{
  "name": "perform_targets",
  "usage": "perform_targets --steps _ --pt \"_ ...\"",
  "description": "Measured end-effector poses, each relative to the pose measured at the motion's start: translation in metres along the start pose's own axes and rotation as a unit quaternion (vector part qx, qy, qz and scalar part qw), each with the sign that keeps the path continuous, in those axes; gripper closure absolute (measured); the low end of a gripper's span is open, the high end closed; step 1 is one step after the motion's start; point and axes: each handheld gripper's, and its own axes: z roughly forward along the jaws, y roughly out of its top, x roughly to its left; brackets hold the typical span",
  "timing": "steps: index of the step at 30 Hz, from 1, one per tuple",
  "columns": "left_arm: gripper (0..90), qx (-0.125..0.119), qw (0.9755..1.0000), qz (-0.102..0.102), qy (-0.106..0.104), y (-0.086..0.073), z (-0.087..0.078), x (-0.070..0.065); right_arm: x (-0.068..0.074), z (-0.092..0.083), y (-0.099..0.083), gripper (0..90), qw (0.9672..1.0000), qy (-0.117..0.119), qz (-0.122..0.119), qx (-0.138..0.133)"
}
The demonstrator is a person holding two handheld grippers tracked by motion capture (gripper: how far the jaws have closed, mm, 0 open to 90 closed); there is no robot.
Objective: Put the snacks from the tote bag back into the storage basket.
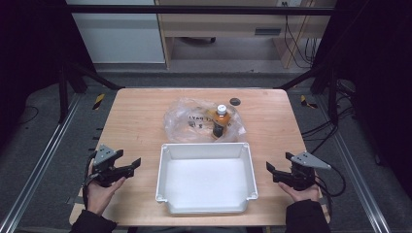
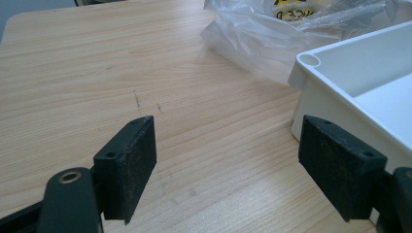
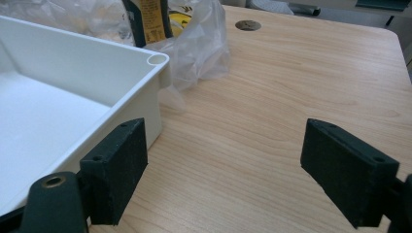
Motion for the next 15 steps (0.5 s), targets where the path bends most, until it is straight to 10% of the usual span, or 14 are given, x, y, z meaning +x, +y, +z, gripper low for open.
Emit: perform_targets --steps 15 --pt "21.3 -0.021 0.9998 0.0 0.006 0.003 -0.003 0.001 0.008 -0.003 0.012 17.3 0.9994 0.017 -0.004 -0.031"
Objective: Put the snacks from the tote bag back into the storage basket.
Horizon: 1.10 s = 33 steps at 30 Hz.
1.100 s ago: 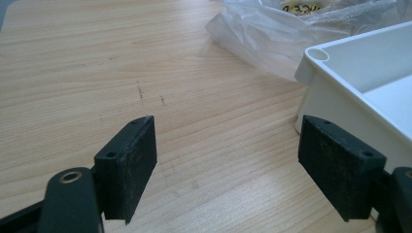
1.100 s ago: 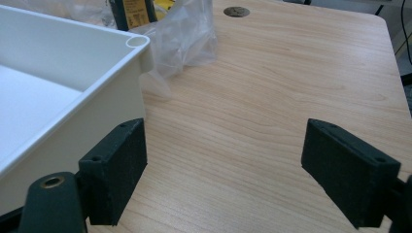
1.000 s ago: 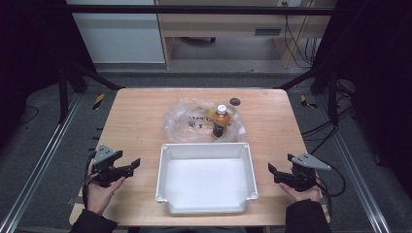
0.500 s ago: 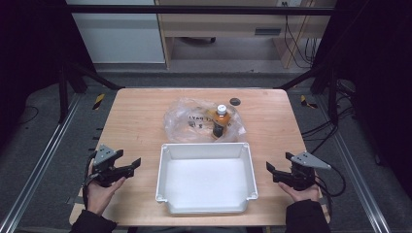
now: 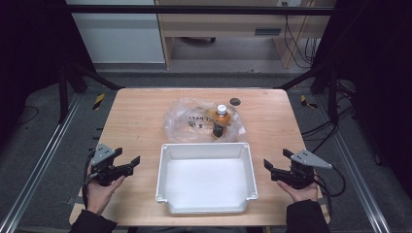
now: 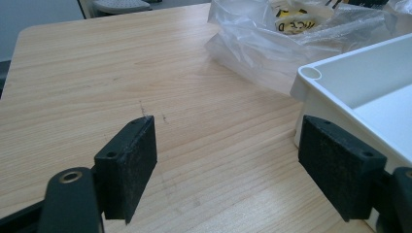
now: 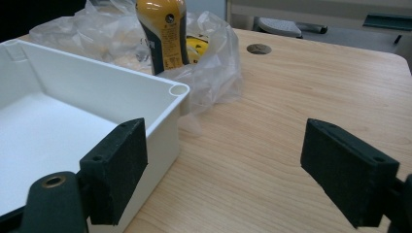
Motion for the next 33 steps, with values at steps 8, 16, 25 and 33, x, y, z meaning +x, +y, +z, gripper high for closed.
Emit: perform_targets --steps 8,16,25,33 --pt "21.2 -0.007 0.9999 0.0 -0.009 0.002 -0.001 -0.003 0.001 0.0 0.005 17.3 0.9999 0.005 0.0 -0.009" --pt "21.3 -0.012 0.9998 0.002 -0.015 0.003 -0.002 -0.005 0.003 0.001 0.01 17.2 0.9998 0.01 0.001 -0.017" --pt "21.4 -0.011 0.9997 0.007 -0.022 0.003 -0.002 -0.009 0.005 0.006 0.015 17.3 0.9997 0.013 -0.002 -0.019" --pt "21.3 -0.008 0.9997 0.009 -0.024 0.003 -0.001 -0.01 0.009 0.014 0.025 17.9 0.9992 0.026 -0.005 -0.029"
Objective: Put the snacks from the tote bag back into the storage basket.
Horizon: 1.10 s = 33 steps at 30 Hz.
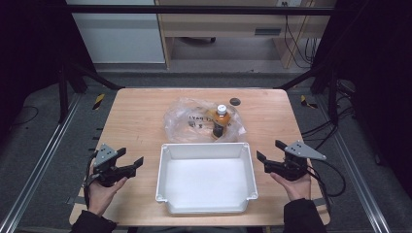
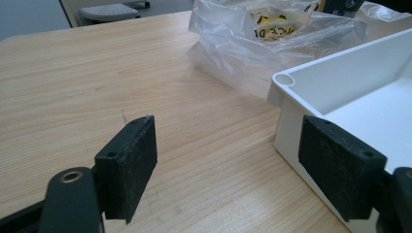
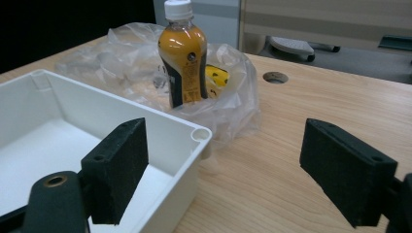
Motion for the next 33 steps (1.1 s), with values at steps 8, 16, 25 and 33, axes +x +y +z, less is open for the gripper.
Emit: perform_targets --steps 8,16,25,33 --pt "21.3 -0.002 1.0 0.002 -0.003 0.0 0.001 -0.001 0.002 0.004 0.006 17.9 1.0 0.003 0.002 -0.004" --pt "21.4 -0.01 0.9998 0.006 -0.013 0.002 -0.001 -0.004 0.006 0.012 0.01 17.9 0.9999 0.01 0.003 -0.007" --pt "21.5 -0.008 0.9997 0.019 -0.017 0.003 0.001 -0.009 0.005 0.017 0.017 17.9 0.9999 0.011 0.003 -0.011" --pt "21.5 -0.009 0.9994 0.022 -0.024 0.004 0.002 -0.014 0.006 0.022 0.025 18.1 0.9997 0.015 0.007 -0.019"
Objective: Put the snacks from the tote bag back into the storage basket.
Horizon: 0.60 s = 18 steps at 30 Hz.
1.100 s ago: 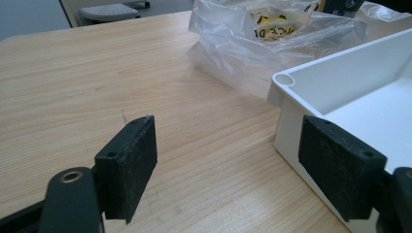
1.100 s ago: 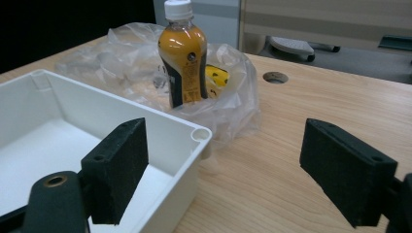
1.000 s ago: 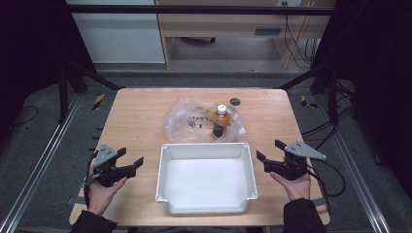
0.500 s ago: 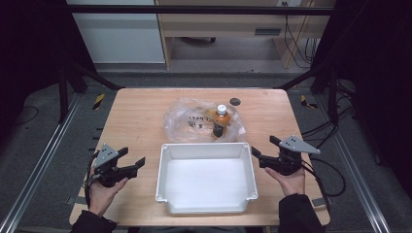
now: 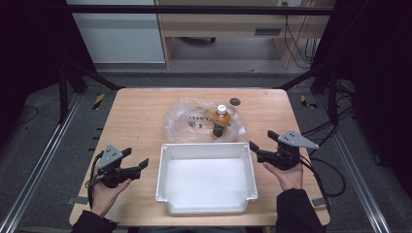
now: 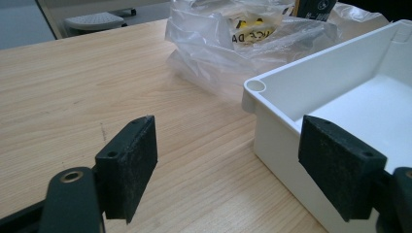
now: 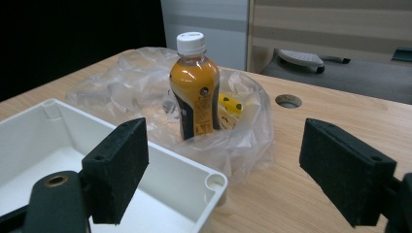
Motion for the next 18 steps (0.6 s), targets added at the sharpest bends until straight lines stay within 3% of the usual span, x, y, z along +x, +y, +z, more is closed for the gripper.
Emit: perform_targets --steps 18 --pt "21.5 -0.007 0.9999 0.008 -0.006 0.004 0.0 -0.006 0.01 0.021 0.028 18.8 1.0 0.002 -0.007 -0.006"
